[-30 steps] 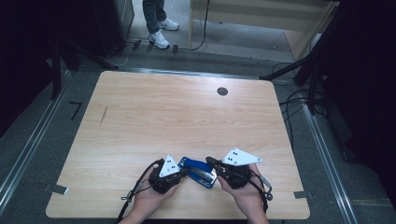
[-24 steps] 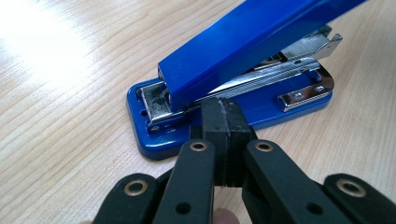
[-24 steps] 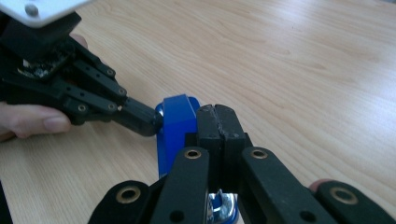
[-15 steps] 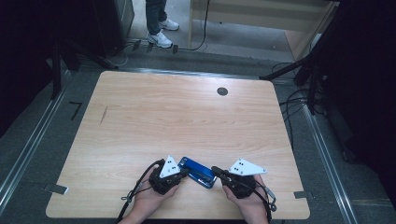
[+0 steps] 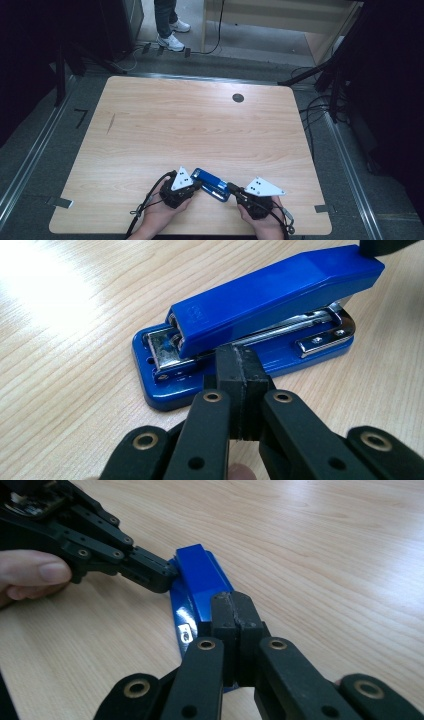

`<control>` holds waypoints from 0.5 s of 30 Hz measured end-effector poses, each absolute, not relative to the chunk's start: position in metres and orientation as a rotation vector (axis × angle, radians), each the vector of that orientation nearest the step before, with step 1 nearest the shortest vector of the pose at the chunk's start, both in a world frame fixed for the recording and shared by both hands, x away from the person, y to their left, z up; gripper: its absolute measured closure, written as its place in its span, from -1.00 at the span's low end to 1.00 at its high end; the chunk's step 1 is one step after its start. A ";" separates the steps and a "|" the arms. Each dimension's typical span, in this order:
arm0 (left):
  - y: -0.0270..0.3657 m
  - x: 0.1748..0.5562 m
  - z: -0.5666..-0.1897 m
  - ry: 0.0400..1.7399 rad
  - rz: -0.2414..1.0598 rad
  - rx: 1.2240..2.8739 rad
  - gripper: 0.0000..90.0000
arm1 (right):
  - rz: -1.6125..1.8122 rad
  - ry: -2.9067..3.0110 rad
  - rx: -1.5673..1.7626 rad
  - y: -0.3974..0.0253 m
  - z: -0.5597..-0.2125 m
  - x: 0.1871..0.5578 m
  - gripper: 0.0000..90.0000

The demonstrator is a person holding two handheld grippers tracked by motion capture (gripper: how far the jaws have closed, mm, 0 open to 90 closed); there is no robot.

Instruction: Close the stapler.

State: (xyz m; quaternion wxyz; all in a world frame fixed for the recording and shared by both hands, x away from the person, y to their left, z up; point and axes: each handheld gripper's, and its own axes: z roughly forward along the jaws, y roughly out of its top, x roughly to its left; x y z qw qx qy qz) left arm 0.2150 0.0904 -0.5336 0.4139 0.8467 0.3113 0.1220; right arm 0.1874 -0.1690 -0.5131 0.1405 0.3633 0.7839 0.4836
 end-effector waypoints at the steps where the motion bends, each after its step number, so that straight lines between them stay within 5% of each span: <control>1: 0.090 0.215 -0.534 0.783 0.306 2.128 1.00 | 1.402 2.270 1.042 -0.168 -0.513 0.187 1.00; 15: 0.090 0.215 -0.533 0.787 0.313 2.128 1.00 | 1.366 2.255 1.065 -0.168 -0.517 0.187 1.00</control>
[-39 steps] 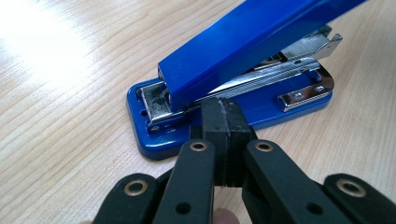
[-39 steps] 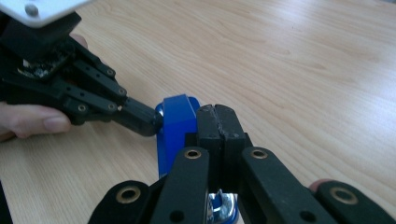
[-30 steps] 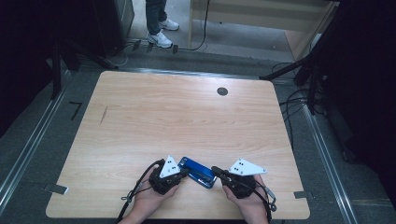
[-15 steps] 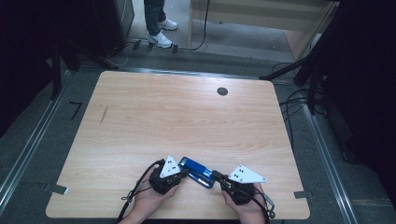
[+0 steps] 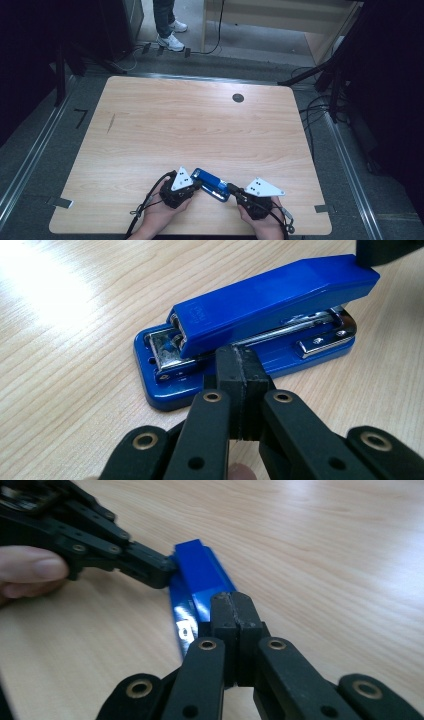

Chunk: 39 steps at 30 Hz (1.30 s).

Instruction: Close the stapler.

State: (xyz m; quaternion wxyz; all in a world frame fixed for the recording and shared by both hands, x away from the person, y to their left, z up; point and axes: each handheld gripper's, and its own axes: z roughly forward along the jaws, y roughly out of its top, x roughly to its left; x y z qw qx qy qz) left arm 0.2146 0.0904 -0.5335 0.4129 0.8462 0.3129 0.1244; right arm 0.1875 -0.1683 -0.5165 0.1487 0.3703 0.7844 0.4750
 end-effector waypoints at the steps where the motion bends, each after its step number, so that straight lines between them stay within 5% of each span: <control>1: 0.090 0.215 -0.533 0.788 0.314 2.126 1.00 | 1.373 2.243 1.087 -0.168 -0.515 0.188 1.00; 30: 0.111 0.211 -0.530 0.862 0.286 1.998 1.00 | 1.354 2.261 1.138 -0.158 -0.525 0.165 1.00; 37: 0.128 0.205 -0.528 0.890 0.361 1.964 1.00 | 1.323 2.261 1.131 -0.154 -0.528 0.167 1.00; 39: 0.134 0.204 -0.526 0.901 0.366 1.943 0.85 | 1.327 2.258 1.142 -0.154 -0.529 0.168 1.00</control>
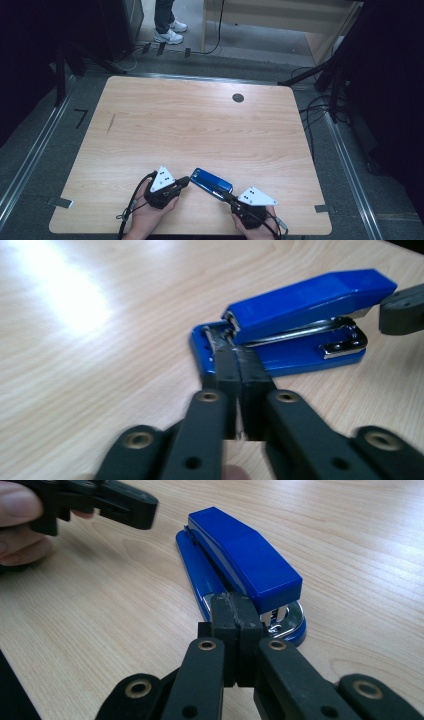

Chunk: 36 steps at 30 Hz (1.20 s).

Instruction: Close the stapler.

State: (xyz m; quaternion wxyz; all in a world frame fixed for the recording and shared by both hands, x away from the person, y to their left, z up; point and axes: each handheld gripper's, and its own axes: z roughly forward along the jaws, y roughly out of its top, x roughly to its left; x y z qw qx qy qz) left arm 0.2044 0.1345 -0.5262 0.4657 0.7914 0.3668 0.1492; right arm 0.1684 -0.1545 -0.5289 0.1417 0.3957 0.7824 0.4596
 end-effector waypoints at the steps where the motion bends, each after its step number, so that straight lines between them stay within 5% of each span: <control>1: 0.138 0.204 -0.525 0.914 0.376 1.933 0.84 | 1.321 2.259 1.144 -0.155 -0.529 0.169 1.00; 20: 0.215 0.202 -0.520 1.147 0.542 1.758 -0.26 | 1.325 2.231 1.153 -0.161 -0.531 0.195 1.00; 36: 0.261 0.194 -0.518 1.288 0.594 1.715 -0.68 | 1.333 2.223 1.159 -0.161 -0.532 0.212 1.00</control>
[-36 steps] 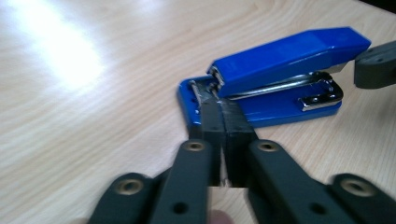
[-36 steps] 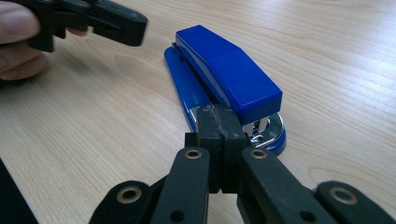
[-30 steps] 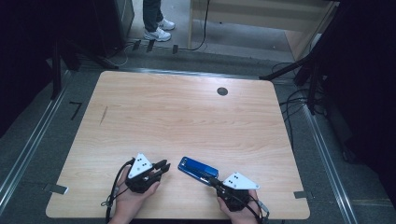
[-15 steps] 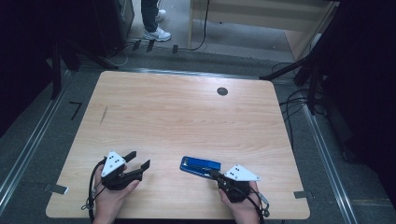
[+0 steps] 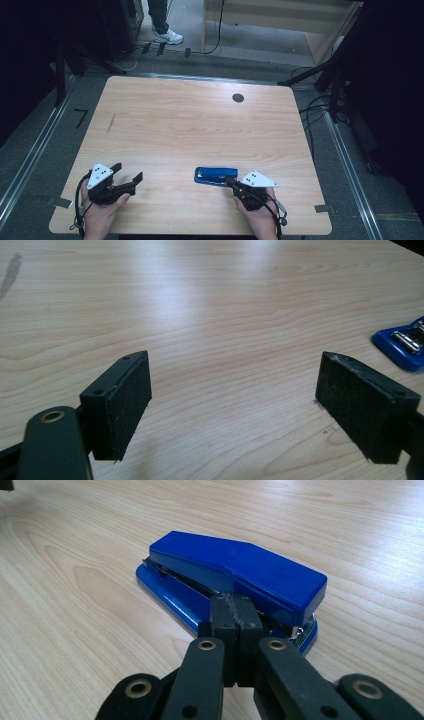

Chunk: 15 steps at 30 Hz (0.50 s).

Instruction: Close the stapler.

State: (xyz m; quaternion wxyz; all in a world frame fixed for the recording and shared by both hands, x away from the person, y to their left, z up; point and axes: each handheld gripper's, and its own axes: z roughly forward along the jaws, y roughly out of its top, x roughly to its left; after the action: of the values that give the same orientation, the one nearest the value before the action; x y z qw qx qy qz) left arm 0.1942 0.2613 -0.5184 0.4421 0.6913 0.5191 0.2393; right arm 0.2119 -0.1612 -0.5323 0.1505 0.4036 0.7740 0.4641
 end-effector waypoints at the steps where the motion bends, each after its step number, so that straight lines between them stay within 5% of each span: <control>1: 0.264 0.194 -0.518 1.297 0.593 1.712 -0.70 | 1.332 2.225 1.166 -0.162 -0.533 0.213 1.00; 15: 0.294 0.185 -0.519 1.385 0.610 1.688 -0.71 | 1.337 2.218 1.185 -0.170 -0.533 0.215 1.00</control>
State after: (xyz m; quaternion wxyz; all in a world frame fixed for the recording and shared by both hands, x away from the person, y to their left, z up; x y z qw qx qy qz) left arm 0.1854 0.2936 -0.5187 0.4237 0.6744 0.5533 0.2438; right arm 0.2147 -0.1701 -0.5326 0.1462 0.4115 0.7704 0.4644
